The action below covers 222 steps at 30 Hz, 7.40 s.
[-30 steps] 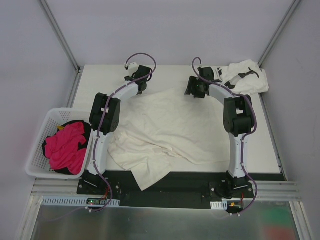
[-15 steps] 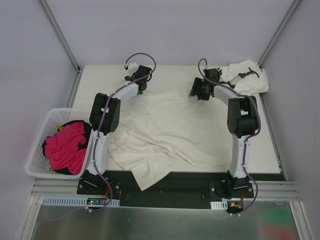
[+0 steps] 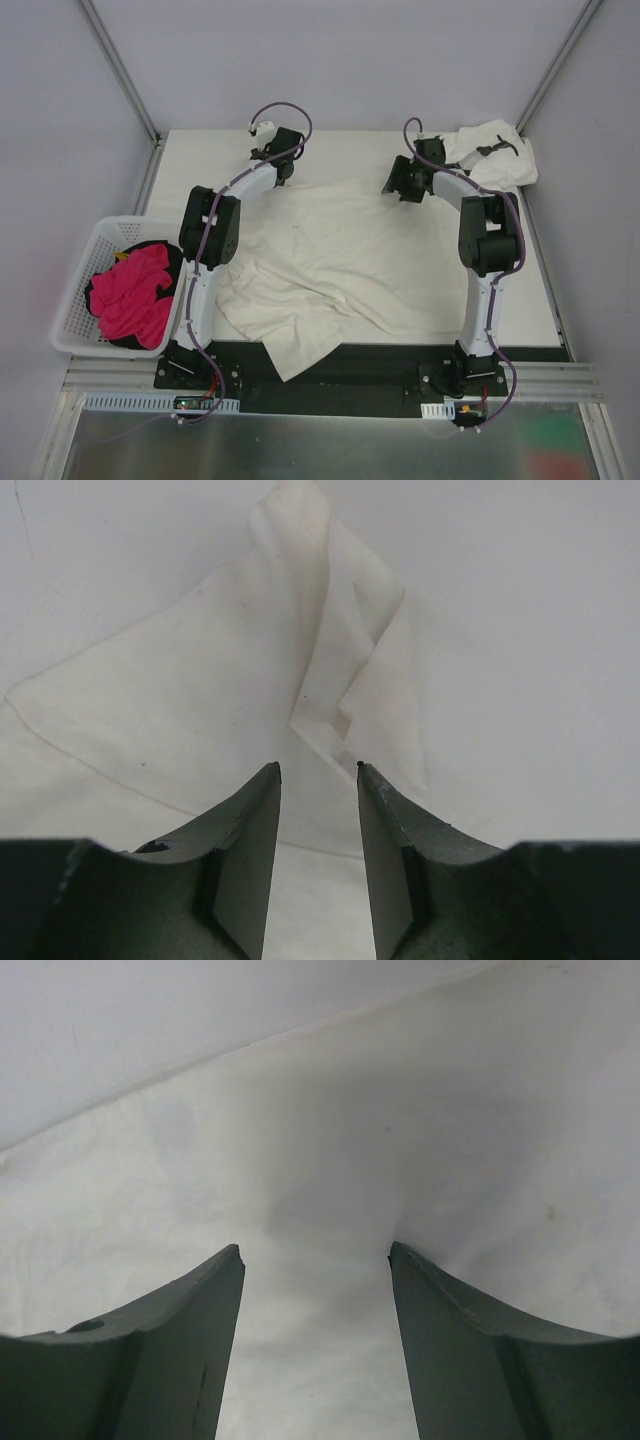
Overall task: Fold and stack the t-shirts
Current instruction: Flatten out the tshirt
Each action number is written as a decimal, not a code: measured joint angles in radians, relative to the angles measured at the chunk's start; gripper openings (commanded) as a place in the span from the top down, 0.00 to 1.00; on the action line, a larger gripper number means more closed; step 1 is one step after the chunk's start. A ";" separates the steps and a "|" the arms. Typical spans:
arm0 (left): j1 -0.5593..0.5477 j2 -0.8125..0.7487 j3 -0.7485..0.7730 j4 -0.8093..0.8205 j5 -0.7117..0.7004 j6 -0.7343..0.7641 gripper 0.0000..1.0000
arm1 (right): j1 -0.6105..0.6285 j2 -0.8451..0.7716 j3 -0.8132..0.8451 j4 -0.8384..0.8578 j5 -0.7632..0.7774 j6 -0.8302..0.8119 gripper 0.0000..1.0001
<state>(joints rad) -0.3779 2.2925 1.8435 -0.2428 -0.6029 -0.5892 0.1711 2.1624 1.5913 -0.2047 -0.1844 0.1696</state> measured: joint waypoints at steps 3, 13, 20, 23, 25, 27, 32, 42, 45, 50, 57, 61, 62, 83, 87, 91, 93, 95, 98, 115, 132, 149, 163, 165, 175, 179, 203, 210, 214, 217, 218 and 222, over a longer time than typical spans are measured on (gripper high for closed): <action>0.000 0.001 0.021 0.000 0.004 0.003 0.63 | -0.005 0.000 0.000 0.000 -0.005 0.003 0.36; 0.000 0.029 0.089 0.002 0.045 0.027 0.73 | -0.019 0.000 0.010 -0.001 -0.008 0.018 0.39; 0.000 0.030 0.090 0.001 0.091 0.042 0.73 | -0.022 0.057 0.099 0.001 -0.017 0.053 0.40; 0.000 0.030 0.090 0.001 0.106 0.061 0.73 | -0.028 0.100 0.146 0.008 -0.030 0.071 0.41; 0.000 0.030 0.090 0.001 0.116 0.070 0.73 | -0.035 0.121 0.164 0.013 -0.041 0.087 0.41; 0.000 0.030 0.090 0.001 0.128 0.077 0.73 | -0.044 0.135 0.183 0.017 -0.050 0.104 0.41; 0.000 0.030 0.091 0.001 0.137 0.084 0.70 | -0.069 0.164 0.216 0.036 -0.083 0.150 0.39; 0.000 0.030 0.091 0.001 0.154 0.093 0.71 | -0.130 0.288 0.396 0.041 -0.136 0.226 0.39; 0.000 0.029 0.091 0.001 0.154 0.100 0.70 | -0.145 0.369 0.520 0.037 -0.149 0.251 0.40; 0.000 0.010 0.075 0.000 0.154 0.112 0.67 | -0.156 0.480 0.701 0.019 -0.158 0.293 0.40; 0.000 -0.014 0.071 0.000 0.154 0.135 0.60 | -0.164 0.480 0.688 0.048 -0.190 0.328 0.34; 0.001 -0.014 0.075 -0.002 0.159 0.161 0.60 | -0.166 0.371 0.523 0.059 -0.202 0.309 0.32; 0.004 -0.013 0.080 -0.002 0.163 0.167 0.62 | -0.170 0.340 0.484 0.050 -0.208 0.302 0.32; 0.079 0.104 0.211 -0.003 0.343 0.216 0.52 | -0.185 -0.496 -0.293 0.205 -0.359 0.257 0.31; 0.100 0.109 0.211 -0.004 0.360 0.216 0.52 | -0.186 -0.523 -0.347 0.208 -0.364 0.256 0.31; 0.102 0.109 0.211 -0.003 0.369 0.216 0.52 | -0.187 -0.524 -0.351 0.211 -0.371 0.259 0.32; 0.102 0.111 0.211 -0.003 0.378 0.216 0.53 | -0.187 -0.524 -0.351 0.219 -0.377 0.264 0.32; 0.102 0.113 0.211 -0.003 0.394 0.216 0.53 | -0.187 -0.524 -0.351 0.226 -0.379 0.270 0.32; 0.102 0.120 0.214 -0.003 0.417 0.213 0.55 | -0.187 -0.524 -0.351 0.233 -0.381 0.276 0.32; 0.102 0.176 0.291 -0.025 0.496 0.180 1.00 | -0.187 -0.582 -0.363 0.262 -0.381 0.302 0.34; 0.096 0.303 0.549 0.020 0.644 0.211 0.01 | -0.187 -0.699 -0.423 0.253 -0.386 0.309 0.36; 0.090 -0.083 -0.038 0.048 0.629 0.230 0.01 | -0.181 -0.827 -0.504 0.223 -0.381 0.286 0.36; 0.085 -0.125 -0.097 -0.056 0.634 0.209 0.01 | -0.180 -0.831 -0.501 0.202 -0.367 0.263 0.28; 0.076 -0.124 -0.096 -0.081 0.638 0.246 0.01 | -0.180 -0.798 -0.460 0.169 -0.346 0.227 0.28; -0.021 -0.108 0.081 -0.293 0.668 0.543 0.01 | -0.180 -0.602 -0.366 0.064 -0.260 0.126 0.26; -0.020 -0.051 0.171 -0.353 0.679 0.610 0.01 | -0.180 -0.558 -0.340 0.044 -0.245 0.125 0.26; 0.013 0.143 0.301 -0.492 0.681 0.622 0.01 | -0.180 -0.314 -0.246 -0.061 -0.224 0.065 0.24; 0.060 0.226 0.452 -0.529 0.682 0.571 0.01 | -0.165 -0.602 -0.388 -0.050 -0.233 0.089 0.24; 0.101 0.276 0.547 -0.552 0.700 0.536 0.01 | -0.124 -0.735 -0.437 -0.015 -0.243 0.115 0.24; 0.140 0.299 0.592 -0.557 0.712 0.508 0.01 | -0.087 -0.782 -0.475 -0.008 -0.250 0.126 0.24; 0.158 0.307 0.608 -0.558 0.726 0.494 0.01 | -0.078 -0.790 -0.488 -0.010 -0.251 0.129 0.24; 0.222 0.333 0.658 -0.563 0.762 0.449 0.02 | -0.035 -0.831 -0.568 -0.024 -0.250 0.133 0.24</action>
<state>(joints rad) -0.1562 2.6259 2.5011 -0.8062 0.1589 -0.1402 0.1356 1.3315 1.0233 -0.2283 -0.4343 0.3027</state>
